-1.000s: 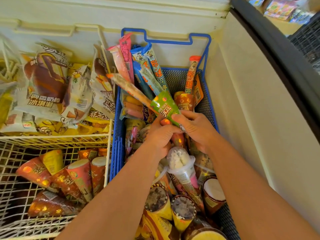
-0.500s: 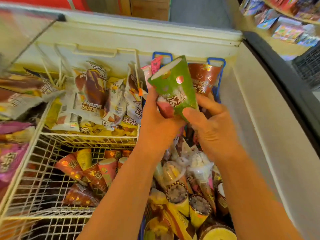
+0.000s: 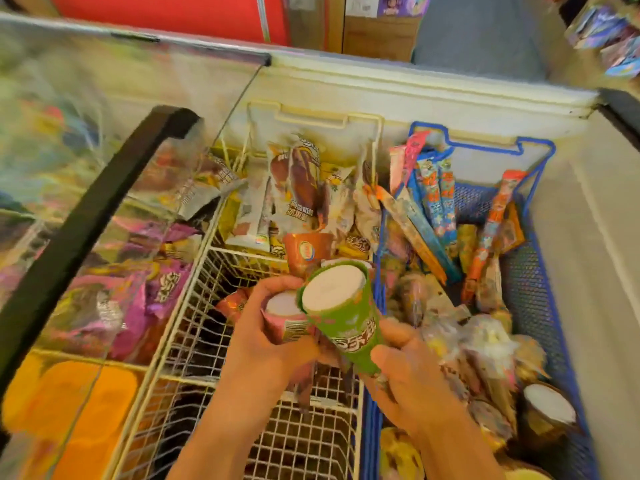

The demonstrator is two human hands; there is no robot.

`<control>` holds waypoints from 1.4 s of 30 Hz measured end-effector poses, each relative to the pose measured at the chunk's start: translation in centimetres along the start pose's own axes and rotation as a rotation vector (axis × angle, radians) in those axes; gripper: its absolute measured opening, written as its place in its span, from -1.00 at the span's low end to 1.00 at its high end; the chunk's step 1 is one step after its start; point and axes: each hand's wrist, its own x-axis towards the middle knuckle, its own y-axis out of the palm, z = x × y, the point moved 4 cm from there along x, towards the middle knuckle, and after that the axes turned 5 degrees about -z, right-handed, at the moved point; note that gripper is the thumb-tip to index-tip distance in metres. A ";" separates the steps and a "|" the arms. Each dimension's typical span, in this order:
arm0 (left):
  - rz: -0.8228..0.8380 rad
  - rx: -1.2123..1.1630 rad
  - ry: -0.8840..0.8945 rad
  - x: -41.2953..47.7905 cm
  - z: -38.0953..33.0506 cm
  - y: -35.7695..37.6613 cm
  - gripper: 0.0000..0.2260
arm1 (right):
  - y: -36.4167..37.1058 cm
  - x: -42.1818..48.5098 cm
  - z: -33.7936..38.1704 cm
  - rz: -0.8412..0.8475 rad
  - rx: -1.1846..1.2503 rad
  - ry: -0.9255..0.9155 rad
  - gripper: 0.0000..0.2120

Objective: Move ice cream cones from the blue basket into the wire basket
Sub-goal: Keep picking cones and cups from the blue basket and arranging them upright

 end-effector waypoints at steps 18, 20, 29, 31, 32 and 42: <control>-0.368 -0.367 -0.387 3.6 6.4 -9.1 -0.52 | 7.0 4.9 -8.8 -0.085 -0.216 0.386 -0.69; -0.391 -0.464 -0.421 4.2 6.9 -9.1 -0.55 | 7.1 5.9 -9.6 -0.125 -0.253 0.431 -0.72; -0.452 -0.513 -0.547 6.2 8.2 -9.1 -0.61 | 4.7 7.8 -11.3 -0.171 -0.367 0.501 -0.79; -0.496 -0.436 -0.499 6.8 8.4 -9.9 -0.44 | 3.7 8.0 -11.6 -0.179 -0.392 0.508 -0.81; -0.519 -0.391 -0.472 7.2 8.5 -10.2 -0.41 | 3.3 8.1 -11.8 -0.185 -0.403 0.518 -0.81; -0.647 -0.158 -0.453 7.9 9.0 -11.7 -0.55 | 2.7 7.6 -12.1 -0.228 -0.440 0.491 -0.73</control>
